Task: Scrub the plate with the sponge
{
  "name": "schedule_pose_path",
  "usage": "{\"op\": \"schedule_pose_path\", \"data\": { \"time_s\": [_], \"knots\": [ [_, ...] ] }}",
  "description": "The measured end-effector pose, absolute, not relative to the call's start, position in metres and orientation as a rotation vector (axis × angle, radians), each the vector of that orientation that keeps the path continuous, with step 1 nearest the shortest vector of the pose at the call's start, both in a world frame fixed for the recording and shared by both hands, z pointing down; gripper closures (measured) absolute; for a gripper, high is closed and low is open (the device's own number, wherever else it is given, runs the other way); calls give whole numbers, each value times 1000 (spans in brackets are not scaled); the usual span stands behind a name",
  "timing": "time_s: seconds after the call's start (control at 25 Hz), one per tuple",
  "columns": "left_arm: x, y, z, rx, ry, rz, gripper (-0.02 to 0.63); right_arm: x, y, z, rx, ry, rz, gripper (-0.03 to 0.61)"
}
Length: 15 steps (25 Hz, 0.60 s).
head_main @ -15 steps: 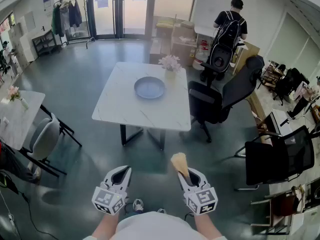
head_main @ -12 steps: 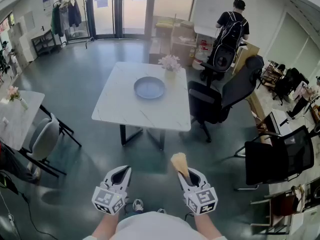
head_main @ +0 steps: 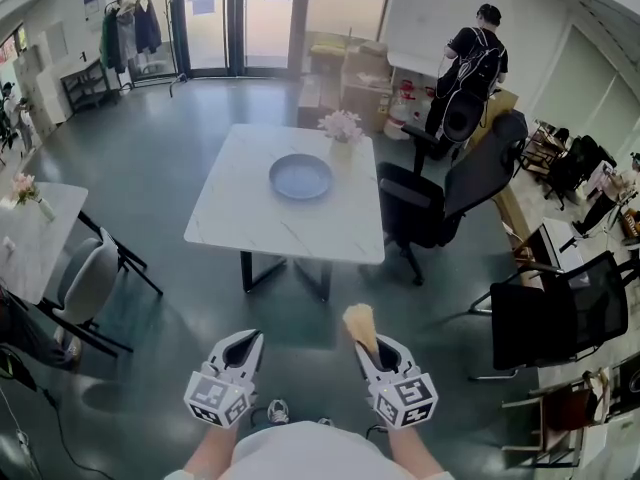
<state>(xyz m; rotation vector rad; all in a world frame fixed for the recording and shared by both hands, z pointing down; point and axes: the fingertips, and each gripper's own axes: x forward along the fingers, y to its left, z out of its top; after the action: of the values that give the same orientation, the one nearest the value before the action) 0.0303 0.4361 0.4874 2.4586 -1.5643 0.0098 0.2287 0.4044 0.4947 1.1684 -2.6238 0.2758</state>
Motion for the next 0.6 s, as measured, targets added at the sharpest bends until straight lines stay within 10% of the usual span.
{"op": "schedule_pose_path", "data": {
  "time_s": [0.6],
  "knots": [
    [-18, 414, 495, 2477, -1500, -6, 581, 186, 390, 498, 1260, -2605, 288, 454]
  ]
}}
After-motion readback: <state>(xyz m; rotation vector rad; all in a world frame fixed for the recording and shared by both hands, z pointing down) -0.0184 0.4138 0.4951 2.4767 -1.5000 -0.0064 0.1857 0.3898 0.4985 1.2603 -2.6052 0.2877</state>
